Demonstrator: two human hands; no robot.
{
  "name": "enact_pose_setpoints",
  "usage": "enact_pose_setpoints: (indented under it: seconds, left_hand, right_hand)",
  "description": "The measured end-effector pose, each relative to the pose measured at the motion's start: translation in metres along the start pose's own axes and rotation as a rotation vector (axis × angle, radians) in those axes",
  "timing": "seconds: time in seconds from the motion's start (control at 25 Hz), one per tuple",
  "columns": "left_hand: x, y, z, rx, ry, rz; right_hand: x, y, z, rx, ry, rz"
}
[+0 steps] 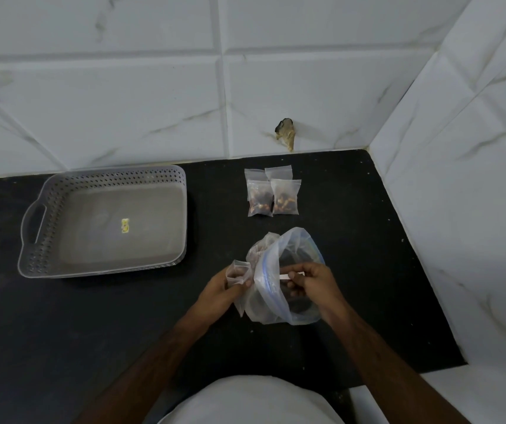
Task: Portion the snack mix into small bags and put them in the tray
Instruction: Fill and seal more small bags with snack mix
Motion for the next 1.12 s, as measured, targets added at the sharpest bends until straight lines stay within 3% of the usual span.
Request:
enact_pose_setpoints:
  seconds: [0.32, 0.6, 0.84, 0.96, 1.12]
  left_hand:
    - [-0.008, -0.019, 0.024, 0.072, -0.151, -0.131]
    - [-0.012, -0.066, -0.006, 0.192, -0.001, -0.351]
    - [-0.004, -0.075, -0.022, 0.272, 0.026, -0.412]
    - [-0.002, -0.076, -0.026, 0.297, 0.022, -0.429]
    - [-0.001, -0.081, -0.028, 0.241, -0.004, -0.434]
  right_hand:
    - [-0.031, 0.015, 0.026, 0.142, 0.037, 0.079]
    - [-0.062, 0.035, 0.072, 0.201, -0.077, 0.164]
    - [-0.095, 0.079, 0.071, 0.262, -0.077, 0.436]
    - [-0.111, 0.099, 0.056, 0.042, -0.164, 0.665]
    - [-0.12, 0.114, 0.033, -0.598, -0.413, 1.183]
Point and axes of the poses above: each hand's wrist, its own x-axis towards the middle knuckle, its own z-axis out of the back of the hand, y = z × x, the point moved 4 cm from there along x, towards the middle knuckle, and after that the axes turned 10 degrees about -x, right-handed, at the moved point
